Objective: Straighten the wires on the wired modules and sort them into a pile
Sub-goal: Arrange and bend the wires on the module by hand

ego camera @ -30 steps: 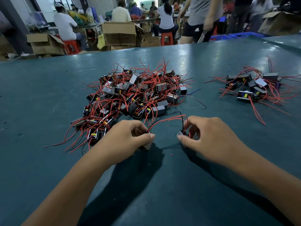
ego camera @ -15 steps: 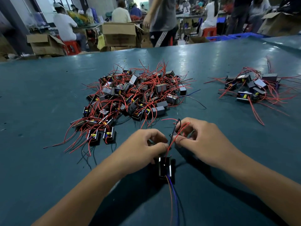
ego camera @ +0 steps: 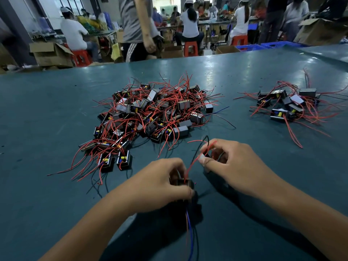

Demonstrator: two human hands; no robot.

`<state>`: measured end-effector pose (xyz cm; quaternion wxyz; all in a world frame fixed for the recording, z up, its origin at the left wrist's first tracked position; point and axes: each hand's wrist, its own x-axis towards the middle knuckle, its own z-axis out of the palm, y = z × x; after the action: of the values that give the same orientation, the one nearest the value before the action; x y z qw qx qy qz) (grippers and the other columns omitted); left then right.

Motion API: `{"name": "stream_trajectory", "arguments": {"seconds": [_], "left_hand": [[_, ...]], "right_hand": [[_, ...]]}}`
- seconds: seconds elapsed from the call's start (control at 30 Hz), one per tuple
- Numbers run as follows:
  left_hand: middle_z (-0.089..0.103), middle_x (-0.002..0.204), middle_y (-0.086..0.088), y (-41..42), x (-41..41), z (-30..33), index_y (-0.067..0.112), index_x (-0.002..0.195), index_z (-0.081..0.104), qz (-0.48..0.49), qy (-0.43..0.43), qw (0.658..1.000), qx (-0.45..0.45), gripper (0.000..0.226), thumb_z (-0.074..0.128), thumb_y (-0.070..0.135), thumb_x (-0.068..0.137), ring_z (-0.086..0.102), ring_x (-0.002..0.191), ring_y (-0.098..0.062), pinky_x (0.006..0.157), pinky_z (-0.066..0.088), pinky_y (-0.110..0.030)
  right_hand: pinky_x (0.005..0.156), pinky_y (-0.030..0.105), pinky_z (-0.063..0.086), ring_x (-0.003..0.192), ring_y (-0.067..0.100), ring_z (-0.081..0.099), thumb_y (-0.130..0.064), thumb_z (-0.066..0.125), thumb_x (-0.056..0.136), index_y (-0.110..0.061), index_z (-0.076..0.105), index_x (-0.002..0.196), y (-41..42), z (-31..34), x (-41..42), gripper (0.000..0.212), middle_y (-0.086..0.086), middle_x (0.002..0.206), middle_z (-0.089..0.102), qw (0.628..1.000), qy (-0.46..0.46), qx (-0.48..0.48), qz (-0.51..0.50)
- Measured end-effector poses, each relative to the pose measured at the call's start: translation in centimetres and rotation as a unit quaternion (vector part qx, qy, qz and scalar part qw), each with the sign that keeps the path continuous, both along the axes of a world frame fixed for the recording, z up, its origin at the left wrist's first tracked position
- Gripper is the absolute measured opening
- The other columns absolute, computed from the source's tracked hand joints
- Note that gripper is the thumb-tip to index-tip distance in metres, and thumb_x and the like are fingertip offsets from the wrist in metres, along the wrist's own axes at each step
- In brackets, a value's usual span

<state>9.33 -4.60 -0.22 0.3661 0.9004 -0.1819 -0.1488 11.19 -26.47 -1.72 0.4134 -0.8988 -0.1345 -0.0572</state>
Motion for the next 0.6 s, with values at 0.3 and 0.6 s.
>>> {"name": "stream_trajectory", "arguments": {"seconds": [0.3, 0.6], "left_hand": [[0.060, 0.064, -0.007, -0.2, 1.1, -0.2, 0.011, 0.089, 0.064, 0.134, 0.056, 0.941, -0.307, 0.037, 0.084, 0.040, 0.077, 0.049, 0.049, -0.018, 0.045, 0.042, -0.028], [0.069, 0.074, -0.010, -1.8, 0.8, -1.1, 0.005, 0.102, 0.058, 0.116, 0.076, 0.901, -0.411, 0.040, 0.076, 0.026, 0.074, 0.064, 0.059, -0.019, 0.054, 0.056, -0.027]], "right_hand": [[0.063, 0.029, 0.057, 0.065, 0.012, 0.068, -0.040, 0.071, 0.087, -0.029, 0.069, 0.100, 1.5, 0.5, -0.9, 0.017, -0.004, 0.081, 0.072, 0.977, 0.093, 0.179, 0.063], [0.085, 0.046, 0.059, 0.094, 0.033, 0.071, -0.027, 0.084, 0.075, -0.019, 0.064, 0.107, 1.6, 0.4, -1.2, 0.039, 0.011, 0.099, 0.073, 0.949, 0.146, 0.271, 0.072]]}}
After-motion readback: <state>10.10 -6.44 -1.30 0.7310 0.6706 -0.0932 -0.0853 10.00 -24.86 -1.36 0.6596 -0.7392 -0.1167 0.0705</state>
